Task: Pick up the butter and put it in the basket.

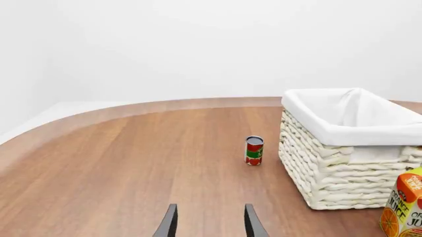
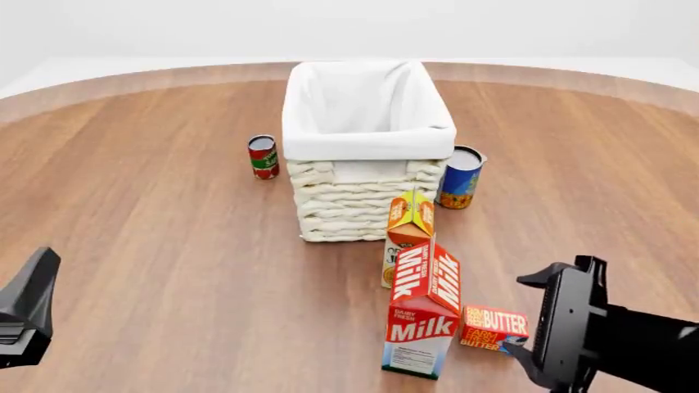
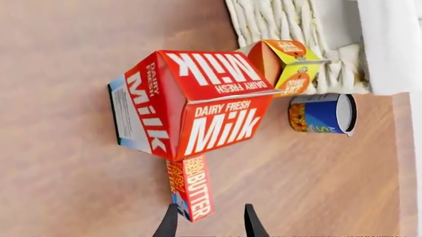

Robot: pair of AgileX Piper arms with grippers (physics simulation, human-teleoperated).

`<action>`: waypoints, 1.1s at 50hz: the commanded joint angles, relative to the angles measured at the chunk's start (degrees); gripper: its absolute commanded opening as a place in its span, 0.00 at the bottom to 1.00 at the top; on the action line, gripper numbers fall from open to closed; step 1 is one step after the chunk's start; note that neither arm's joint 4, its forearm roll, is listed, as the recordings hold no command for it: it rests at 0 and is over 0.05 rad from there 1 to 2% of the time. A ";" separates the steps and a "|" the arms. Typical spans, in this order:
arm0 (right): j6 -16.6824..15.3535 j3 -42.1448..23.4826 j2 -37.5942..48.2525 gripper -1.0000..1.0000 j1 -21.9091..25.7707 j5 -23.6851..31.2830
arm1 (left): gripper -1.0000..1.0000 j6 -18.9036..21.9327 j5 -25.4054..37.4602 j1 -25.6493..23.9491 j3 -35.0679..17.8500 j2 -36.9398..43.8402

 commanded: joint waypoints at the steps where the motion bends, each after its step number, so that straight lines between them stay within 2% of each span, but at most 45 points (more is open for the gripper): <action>1: -3.08 0.68 7.64 1.00 -3.48 -4.43 | 1.00 0.00 0.00 0.00 0.00 0.00; 7: -3.30 0.43 9.83 1.00 -4.26 -6.18 | 1.00 0.00 0.00 0.00 0.00 0.00; 9: -4.29 1.00 12.05 1.00 -5.27 -8.17 | 1.00 0.00 0.00 0.00 0.00 0.00; 17: -3.86 1.24 15.67 1.00 -5.24 -11.37 | 1.00 0.00 0.00 0.00 0.00 0.00; 30: -1.97 1.59 20.96 1.00 -3.62 -15.70 | 1.00 0.00 0.00 0.00 0.00 0.00; 41: 0.99 2.88 30.18 1.00 -1.29 -25.37 | 1.00 0.00 0.00 0.00 0.00 0.00; 49: 1.36 2.69 32.34 1.00 -0.73 -27.54 | 1.00 0.00 0.00 0.00 0.00 0.00; 50: 1.42 2.70 31.93 0.00 -0.51 -27.33 | 1.00 0.00 0.00 0.00 0.00 0.00; 55: 1.59 2.50 29.46 0.00 -0.14 -24.93 | 1.00 0.00 0.00 0.00 0.00 0.00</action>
